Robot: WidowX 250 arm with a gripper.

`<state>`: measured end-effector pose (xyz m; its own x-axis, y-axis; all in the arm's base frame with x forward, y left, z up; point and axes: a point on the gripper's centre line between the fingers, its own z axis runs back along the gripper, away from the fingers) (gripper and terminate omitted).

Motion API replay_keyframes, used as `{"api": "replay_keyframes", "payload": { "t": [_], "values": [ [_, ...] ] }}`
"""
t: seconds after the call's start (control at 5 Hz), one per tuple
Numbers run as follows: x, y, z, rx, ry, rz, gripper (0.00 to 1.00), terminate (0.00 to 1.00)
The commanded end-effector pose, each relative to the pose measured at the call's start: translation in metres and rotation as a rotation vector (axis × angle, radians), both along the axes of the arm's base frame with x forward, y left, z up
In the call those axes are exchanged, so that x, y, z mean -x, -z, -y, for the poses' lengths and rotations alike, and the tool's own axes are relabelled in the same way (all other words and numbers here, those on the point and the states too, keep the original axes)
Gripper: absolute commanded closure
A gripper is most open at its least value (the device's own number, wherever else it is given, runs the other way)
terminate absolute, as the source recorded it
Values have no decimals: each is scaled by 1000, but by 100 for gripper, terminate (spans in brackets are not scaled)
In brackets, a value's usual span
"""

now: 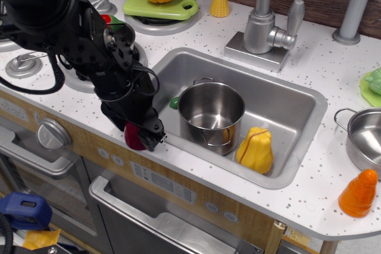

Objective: Put sweet potato in pot which is in sink

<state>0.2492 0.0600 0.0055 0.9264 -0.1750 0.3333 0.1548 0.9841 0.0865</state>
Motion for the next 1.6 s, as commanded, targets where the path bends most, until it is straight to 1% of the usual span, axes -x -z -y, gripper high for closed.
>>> {"api": "replay_keyframes", "payload": {
  "t": [0.0,0.2,0.4,0.6,0.8,1.0,1.2,1.4],
  "values": [
    [-9,-9,1,-9,15,26,100,0],
    [-17,-22,3,-7,50,7,100,0],
    [-28,-39,7,-34,61,13,100,0],
    [-49,-47,18,-70,62,53,100,0],
    [-73,-46,34,-176,62,114,100,0],
    [-96,-38,54,-208,67,165,100,0],
    [-103,-35,62,-211,91,159,0,0],
    [-103,-35,62,-211,91,159,0,0]
  ]
}}
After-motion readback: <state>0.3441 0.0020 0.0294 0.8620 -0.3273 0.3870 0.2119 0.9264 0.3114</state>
